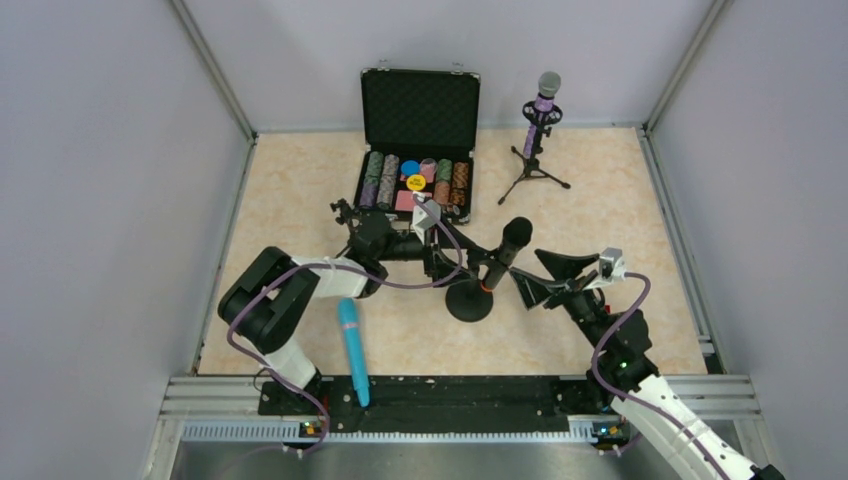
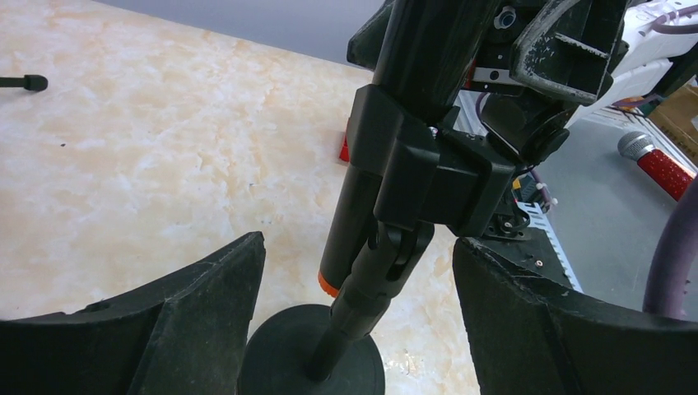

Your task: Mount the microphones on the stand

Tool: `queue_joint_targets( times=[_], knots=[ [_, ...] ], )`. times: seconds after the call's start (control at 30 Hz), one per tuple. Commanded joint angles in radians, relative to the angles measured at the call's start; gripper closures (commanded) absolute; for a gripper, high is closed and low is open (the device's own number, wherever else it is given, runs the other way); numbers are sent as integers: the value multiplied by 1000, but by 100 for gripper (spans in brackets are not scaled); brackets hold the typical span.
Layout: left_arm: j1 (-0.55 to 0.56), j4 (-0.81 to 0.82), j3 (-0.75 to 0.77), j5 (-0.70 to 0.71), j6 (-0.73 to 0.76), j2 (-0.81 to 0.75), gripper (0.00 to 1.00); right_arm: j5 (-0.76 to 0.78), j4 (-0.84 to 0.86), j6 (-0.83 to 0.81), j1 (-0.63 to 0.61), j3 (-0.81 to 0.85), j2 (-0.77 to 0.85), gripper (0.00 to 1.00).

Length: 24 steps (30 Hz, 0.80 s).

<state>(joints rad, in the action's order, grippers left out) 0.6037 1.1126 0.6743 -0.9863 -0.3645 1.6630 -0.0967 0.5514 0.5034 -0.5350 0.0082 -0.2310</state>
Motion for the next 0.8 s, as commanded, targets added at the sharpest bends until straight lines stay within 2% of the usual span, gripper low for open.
queue_joint_targets(
  times=[0.0, 0.33, 0.43, 0.5, 0.6, 0.77],
  knots=[
    [13, 100, 45, -27, -24, 31, 14, 18, 8, 7, -11, -49, 8, 3],
    [25, 171, 60, -46, -64, 89, 40, 9, -13, -28, -11, -28, 0, 3],
    [24, 179, 68, -64, -75, 97, 58, 0, -22, -46, -11, -16, -10, 3],
    [24, 173, 78, -74, -81, 102, 78, -6, -15, -55, -11, -14, -18, 3],
    [24, 171, 88, -96, -94, 106, 100, -17, 4, -68, -12, -14, -33, 3],
    [24, 175, 84, -78, -87, 84, 100, -45, 21, -106, -12, 9, -67, 4]
  ],
)
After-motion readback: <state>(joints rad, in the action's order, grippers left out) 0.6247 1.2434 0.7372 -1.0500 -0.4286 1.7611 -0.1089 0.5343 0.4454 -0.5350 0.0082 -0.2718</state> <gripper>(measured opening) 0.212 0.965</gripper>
